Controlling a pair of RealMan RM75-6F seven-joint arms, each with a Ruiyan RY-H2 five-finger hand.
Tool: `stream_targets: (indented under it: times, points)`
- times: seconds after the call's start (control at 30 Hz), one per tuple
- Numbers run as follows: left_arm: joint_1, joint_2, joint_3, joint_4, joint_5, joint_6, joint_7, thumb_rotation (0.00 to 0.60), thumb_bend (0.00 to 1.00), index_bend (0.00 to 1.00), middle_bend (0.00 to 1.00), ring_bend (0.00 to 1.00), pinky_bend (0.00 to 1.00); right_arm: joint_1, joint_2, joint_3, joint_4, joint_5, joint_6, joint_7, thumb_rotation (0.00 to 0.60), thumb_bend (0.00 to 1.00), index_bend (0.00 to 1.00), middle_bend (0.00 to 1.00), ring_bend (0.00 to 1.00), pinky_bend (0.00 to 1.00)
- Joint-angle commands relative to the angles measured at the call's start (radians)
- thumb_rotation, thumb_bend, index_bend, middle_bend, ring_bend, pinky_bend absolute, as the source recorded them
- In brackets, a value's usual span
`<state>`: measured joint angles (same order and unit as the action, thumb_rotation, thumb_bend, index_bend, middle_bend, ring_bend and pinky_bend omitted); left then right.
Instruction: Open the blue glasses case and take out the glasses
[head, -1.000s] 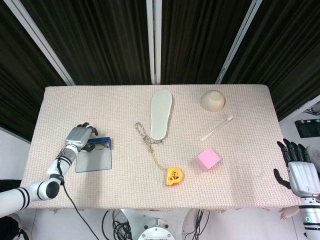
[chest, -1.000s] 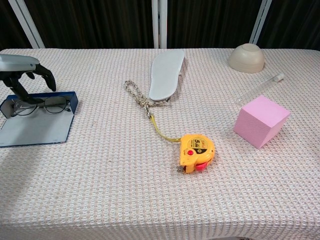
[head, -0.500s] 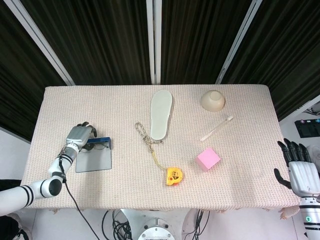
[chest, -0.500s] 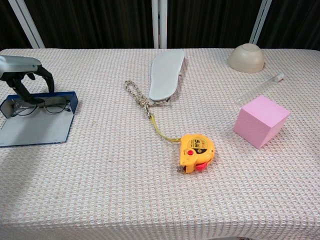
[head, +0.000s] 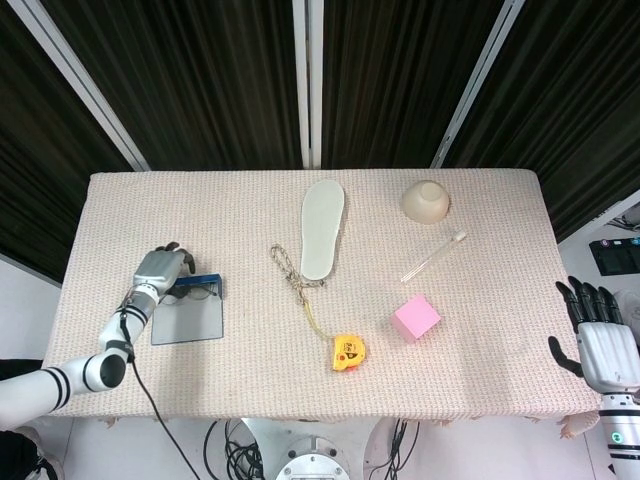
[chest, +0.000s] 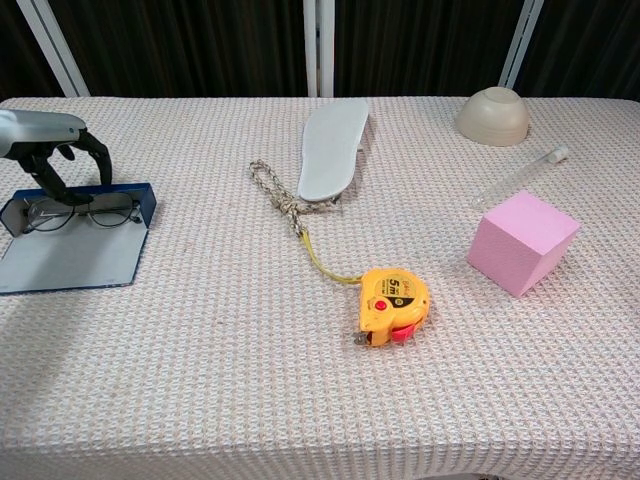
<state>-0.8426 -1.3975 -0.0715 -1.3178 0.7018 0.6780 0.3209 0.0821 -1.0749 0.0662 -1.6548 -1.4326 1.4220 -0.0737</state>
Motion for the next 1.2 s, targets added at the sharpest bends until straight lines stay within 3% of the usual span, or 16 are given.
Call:
stream_targets:
  times: [0.03, 0.57, 0.8, 1.2]
  points:
    - [0.000, -0.003, 0.001, 0.006, -0.003, -0.001, -0.005, 0.600, 0.37, 0.43, 0.23, 0.04, 0.15, 0.000, 0.000, 0.000, 0.001, 0.001, -0.001, 0.001, 0.600, 0.33, 0.00, 0.00, 0.00, 0.00]
    - [0.015, -0.002, -0.019, -0.002, 0.041, 0.030, -0.054, 0.600, 0.39, 0.52, 0.25, 0.05, 0.15, 0.000, -0.003, 0.001, 0.001, 0.001, 0.001, -0.002, 0.600, 0.33, 0.00, 0.00, 0.00, 0.00]
    - [0.044, -0.044, -0.040, 0.027, 0.146, 0.104, -0.110, 0.600, 0.41, 0.55, 0.26, 0.05, 0.15, -0.001, -0.002, 0.002, 0.002, 0.001, 0.004, 0.002, 0.600, 0.33, 0.00, 0.00, 0.00, 0.00]
    - [0.088, -0.171, -0.048, 0.177, 0.384, 0.250, -0.211, 0.600, 0.41, 0.55, 0.26, 0.05, 0.15, -0.001, -0.001, 0.004, 0.004, 0.001, 0.005, 0.012, 0.600, 0.33, 0.00, 0.00, 0.00, 0.00]
